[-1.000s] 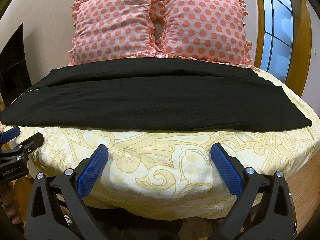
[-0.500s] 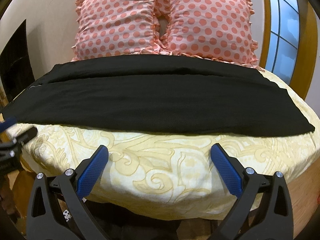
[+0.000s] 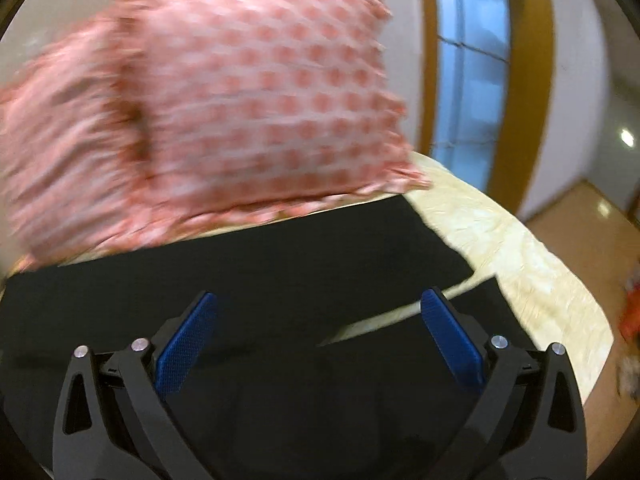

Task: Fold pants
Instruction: 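Grasp the black pants leg end with the right tool and lift it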

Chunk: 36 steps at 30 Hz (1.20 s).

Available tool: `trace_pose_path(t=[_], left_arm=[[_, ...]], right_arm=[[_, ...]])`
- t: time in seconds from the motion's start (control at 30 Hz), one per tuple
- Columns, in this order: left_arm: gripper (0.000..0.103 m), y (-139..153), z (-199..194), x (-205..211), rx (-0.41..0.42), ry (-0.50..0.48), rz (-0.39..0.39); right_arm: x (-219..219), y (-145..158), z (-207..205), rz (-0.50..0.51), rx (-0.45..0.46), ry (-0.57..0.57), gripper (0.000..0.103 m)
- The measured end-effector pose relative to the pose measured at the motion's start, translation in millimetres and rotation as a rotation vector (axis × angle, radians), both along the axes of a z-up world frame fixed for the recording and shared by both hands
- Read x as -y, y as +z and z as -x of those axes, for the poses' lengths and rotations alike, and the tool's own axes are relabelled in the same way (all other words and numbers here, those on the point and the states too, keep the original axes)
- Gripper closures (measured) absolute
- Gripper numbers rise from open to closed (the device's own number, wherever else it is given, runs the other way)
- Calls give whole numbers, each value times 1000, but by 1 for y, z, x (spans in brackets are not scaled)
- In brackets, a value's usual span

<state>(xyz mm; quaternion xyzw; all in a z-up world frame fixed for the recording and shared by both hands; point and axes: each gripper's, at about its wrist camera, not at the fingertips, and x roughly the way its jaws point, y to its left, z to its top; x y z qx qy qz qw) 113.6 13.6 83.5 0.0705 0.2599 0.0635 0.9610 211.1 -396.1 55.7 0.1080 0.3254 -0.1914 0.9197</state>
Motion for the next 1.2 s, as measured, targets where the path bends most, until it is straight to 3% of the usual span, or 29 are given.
trace_pose_path(t=[0.07,0.1,0.27,0.47,0.7,0.8,0.87,0.9,0.97,1.03,1.2], left_arm=[[2,-2,-14,-6,-21,9,24],[2,-4,-21,-9,-37,14,41],[2,-18,-41,-20,-86,22,81],[2,-28,-54,-31,-151,-2,155],[2,-37,-62,-35,-210,-24,206],[2,-40,-64,-38,-224,-19,225],[2,-40,-65,-39,-230,-14,233],[2,-41,-65,-40,-231,-11,238],[2,-41,-64,-41,-229,-10,247],[2,-40,-64,-42,-228,-11,254],[2,-41,-65,-47,-232,-13,282]], right_arm=[[29,-11,-46,-54,-77,-84,33],[40,-16,-62,-80,-98,-117,37],[85,-42,-133,-148,-179,-287,41],[109,-67,-186,-111,-285,-422,48],[120,-67,-193,-147,-264,-478,47],[103,-72,-200,14,-331,-456,47],[94,-74,-198,65,-336,-444,48],[94,-75,-192,45,-319,-439,52],[96,-76,-177,-37,-277,-409,80],[97,-75,-164,-98,-243,-374,93],[113,-66,-117,-280,-45,-287,98]])
